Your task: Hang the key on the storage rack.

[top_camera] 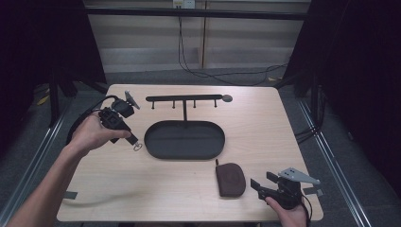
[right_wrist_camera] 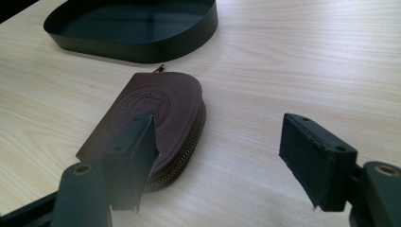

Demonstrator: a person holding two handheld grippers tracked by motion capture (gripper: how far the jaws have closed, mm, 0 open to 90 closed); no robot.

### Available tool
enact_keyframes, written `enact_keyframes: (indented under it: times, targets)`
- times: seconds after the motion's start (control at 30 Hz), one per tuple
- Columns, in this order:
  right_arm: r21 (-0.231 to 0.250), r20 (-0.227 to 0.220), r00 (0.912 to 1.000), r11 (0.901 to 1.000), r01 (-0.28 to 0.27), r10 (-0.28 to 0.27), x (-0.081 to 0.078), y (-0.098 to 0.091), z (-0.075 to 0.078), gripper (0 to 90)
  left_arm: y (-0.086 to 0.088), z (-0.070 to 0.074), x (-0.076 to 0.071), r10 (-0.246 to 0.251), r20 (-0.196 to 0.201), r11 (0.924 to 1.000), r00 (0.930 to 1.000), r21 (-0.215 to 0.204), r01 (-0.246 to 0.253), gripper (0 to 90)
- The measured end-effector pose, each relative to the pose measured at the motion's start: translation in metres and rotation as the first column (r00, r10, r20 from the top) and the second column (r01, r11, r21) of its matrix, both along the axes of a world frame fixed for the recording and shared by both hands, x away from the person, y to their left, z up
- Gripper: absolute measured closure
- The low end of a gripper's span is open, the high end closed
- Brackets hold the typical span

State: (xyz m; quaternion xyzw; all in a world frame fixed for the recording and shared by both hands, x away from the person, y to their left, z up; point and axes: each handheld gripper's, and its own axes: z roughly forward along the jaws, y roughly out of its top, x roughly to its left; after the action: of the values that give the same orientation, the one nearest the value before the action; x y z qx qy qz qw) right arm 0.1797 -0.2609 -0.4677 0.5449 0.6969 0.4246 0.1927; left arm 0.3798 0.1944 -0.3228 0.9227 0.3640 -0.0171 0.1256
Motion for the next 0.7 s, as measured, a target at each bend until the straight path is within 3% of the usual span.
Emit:
enact_keyframes:
  times: [0.3, 0.7]
  targets:
    - [0.003, -0.002, 1.0000, 1.0000, -0.005, 0.005, 0.000, 0.000, 0.000, 26.6, -0.004, 0.007, 0.010, 0.006, -0.013, 0.9999, 0.9999, 0.012, -0.006, 67.7]
    - [0.002, -0.001, 1.0000, 1.0000, -0.005, 0.005, 0.000, 0.000, 0.000, 25.7, -0.019, 0.024, 0.022, 0.007, -0.002, 0.9994, 1.0000, 0.033, -0.007, 67.8]
